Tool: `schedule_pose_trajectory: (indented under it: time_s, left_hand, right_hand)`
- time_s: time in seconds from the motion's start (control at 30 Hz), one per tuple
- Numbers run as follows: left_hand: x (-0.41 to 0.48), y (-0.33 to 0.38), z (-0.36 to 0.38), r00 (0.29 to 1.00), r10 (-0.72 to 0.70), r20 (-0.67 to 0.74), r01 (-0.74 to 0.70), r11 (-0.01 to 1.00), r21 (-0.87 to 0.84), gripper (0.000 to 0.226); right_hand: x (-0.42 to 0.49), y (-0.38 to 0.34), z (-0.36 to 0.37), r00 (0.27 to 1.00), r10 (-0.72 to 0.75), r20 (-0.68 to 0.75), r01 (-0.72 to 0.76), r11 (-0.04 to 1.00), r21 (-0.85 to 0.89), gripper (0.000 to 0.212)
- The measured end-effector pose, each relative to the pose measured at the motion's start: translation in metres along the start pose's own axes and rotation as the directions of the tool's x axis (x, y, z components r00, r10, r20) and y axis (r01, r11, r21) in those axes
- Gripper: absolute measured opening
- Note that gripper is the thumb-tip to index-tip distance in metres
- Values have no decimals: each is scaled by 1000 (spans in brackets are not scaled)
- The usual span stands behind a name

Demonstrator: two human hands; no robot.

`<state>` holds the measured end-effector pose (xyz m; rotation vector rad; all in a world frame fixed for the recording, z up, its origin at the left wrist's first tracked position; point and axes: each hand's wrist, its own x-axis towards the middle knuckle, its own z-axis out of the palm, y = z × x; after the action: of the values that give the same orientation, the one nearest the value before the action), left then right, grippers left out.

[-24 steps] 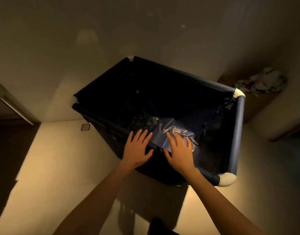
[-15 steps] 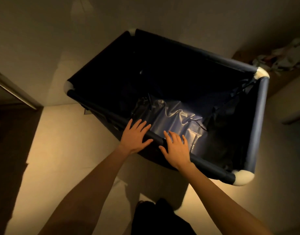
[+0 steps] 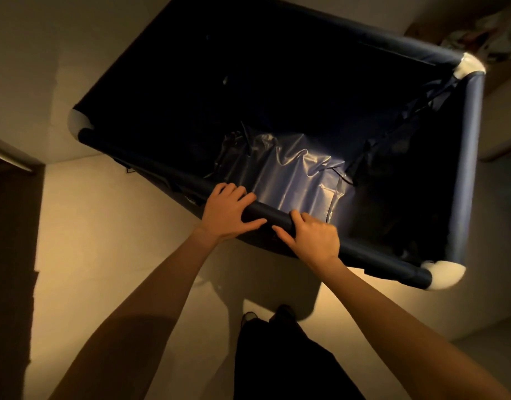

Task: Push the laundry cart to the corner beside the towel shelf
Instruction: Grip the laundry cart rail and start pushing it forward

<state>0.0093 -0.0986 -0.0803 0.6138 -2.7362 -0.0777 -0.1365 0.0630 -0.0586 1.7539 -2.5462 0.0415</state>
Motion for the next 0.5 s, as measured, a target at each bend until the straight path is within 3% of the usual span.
schedule_pose_trajectory:
  time_s: [0.5]
  left_hand:
    - [5,6,-2,991,-121,63,122,992,-12,62]
  right_hand:
    - [17,15,10,992,-109,-67,111,994,23,43]
